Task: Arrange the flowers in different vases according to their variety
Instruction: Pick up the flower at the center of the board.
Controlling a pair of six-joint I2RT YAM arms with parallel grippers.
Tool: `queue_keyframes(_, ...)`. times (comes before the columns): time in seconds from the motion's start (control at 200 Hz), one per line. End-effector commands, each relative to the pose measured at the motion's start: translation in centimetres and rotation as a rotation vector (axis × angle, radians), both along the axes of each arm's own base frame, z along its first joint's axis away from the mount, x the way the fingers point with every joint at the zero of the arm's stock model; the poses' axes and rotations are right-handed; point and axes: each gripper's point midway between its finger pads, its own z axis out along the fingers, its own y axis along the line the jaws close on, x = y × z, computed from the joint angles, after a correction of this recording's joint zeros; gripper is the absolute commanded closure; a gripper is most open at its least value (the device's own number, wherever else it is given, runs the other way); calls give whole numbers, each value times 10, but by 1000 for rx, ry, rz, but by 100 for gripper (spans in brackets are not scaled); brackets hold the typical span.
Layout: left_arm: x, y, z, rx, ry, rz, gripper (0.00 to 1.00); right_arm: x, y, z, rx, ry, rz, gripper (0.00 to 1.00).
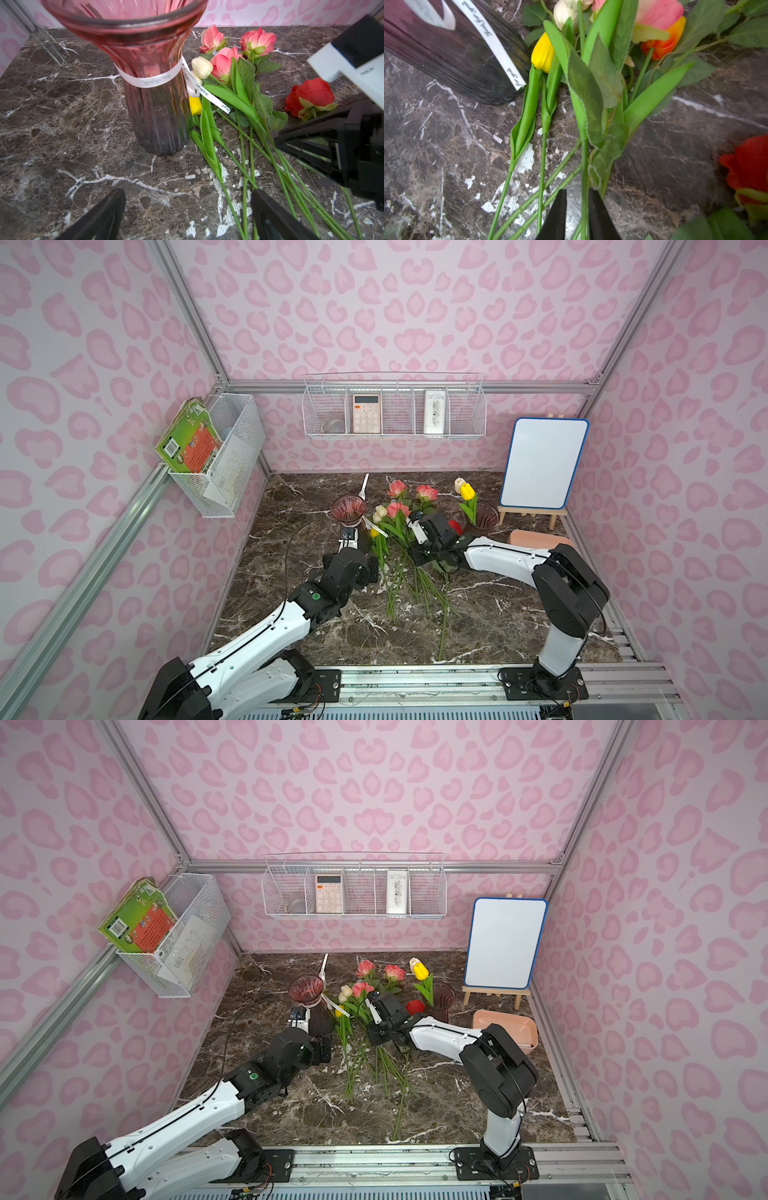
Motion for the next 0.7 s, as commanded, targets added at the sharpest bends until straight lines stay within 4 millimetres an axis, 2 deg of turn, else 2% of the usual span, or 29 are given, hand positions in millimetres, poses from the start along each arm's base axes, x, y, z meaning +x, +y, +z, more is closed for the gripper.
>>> queue_keyframes(0.0, 1, -1, 3, -6, -7, 1, 2, 5, 0, -5, -27, 6, 0, 78)
queue_keyframes(0.37, 1, 0, 4, -7, -11, 1, 2, 6, 9, -14, -15, 35, 21, 79)
queue_keyframes(0.695, 1, 0, 4, -6, -10, 1, 2, 5, 14, -13, -2, 37, 34, 89)
